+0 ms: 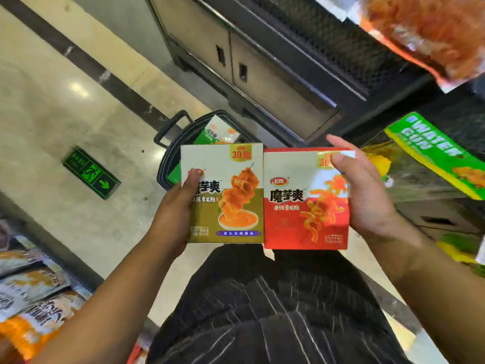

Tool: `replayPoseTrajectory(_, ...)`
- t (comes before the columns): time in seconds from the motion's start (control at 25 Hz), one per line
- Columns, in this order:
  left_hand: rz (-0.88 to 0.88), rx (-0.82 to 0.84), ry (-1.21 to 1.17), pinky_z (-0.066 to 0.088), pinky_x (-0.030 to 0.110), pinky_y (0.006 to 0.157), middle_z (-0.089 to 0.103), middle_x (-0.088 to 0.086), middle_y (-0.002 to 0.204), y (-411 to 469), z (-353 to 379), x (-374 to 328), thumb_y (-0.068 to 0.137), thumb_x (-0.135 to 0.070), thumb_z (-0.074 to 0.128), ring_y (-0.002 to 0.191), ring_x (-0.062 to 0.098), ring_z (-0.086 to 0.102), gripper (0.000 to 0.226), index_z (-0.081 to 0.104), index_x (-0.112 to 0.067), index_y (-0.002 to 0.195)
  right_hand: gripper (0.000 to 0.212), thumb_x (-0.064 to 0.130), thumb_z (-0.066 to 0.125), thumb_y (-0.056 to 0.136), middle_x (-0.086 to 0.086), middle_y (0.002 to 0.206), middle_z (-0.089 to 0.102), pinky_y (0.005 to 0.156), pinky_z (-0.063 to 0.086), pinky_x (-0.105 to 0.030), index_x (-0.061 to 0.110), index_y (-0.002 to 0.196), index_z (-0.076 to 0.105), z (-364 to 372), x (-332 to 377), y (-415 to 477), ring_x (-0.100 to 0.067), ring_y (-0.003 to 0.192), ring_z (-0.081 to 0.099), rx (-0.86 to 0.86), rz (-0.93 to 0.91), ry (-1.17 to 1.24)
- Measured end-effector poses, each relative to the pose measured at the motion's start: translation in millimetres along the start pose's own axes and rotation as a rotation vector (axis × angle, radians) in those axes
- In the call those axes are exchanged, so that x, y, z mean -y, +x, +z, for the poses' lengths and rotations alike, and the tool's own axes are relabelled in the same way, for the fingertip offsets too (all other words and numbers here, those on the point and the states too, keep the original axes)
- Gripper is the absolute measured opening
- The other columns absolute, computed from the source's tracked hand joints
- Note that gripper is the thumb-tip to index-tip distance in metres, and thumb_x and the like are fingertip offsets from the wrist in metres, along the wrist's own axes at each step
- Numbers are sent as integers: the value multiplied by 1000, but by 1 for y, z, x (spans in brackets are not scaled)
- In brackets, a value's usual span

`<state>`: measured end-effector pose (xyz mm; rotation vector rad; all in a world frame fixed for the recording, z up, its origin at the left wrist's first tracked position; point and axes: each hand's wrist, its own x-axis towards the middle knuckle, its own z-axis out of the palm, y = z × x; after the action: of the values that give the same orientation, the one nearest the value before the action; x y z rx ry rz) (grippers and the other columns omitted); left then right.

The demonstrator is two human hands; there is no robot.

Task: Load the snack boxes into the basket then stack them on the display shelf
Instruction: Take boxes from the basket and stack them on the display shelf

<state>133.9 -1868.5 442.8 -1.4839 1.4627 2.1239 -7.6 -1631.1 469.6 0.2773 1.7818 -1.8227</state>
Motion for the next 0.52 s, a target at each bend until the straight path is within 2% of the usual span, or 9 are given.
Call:
replayPoseTrajectory(0.08,3,69,33,57,47,86,76,4,102,-20,17,-8,71,-67,57,91,29,73,65,67,-23,117,40,21,65,82,-1,84,71,66,58,-27,21,122,62,-20,13,-22,-16,75,68,-41,1,82)
replayPoseTrajectory(0.16,33,117,84,57,48,86,76,4,102,-41,40,-13,78,-66,55,92,30,73,60,67,-23,117,44,25,63,75,-3,86,70,65,58,-28,22,119,64,-45,25,-45,-18,75,68,-76,-26,156)
replayPoseTrajectory(0.32,104,182,145,57,47,84,75,6,107,-79,91,-11,73,-70,64,93,31,73,65,68,-23,116,42,25,61,74,-4,87,70,64,57,-28,22,115,65,-99,40,-87,-17,75,69,-152,-98,221)
replayPoseTrajectory(0.52,133,304,176,57,54,84,72,10,114,-127,173,6,71,-67,70,95,35,72,72,63,-22,126,45,30,60,76,-5,101,74,78,56,-41,28,121,65,-193,52,-143,-24,94,71,-257,-144,221)
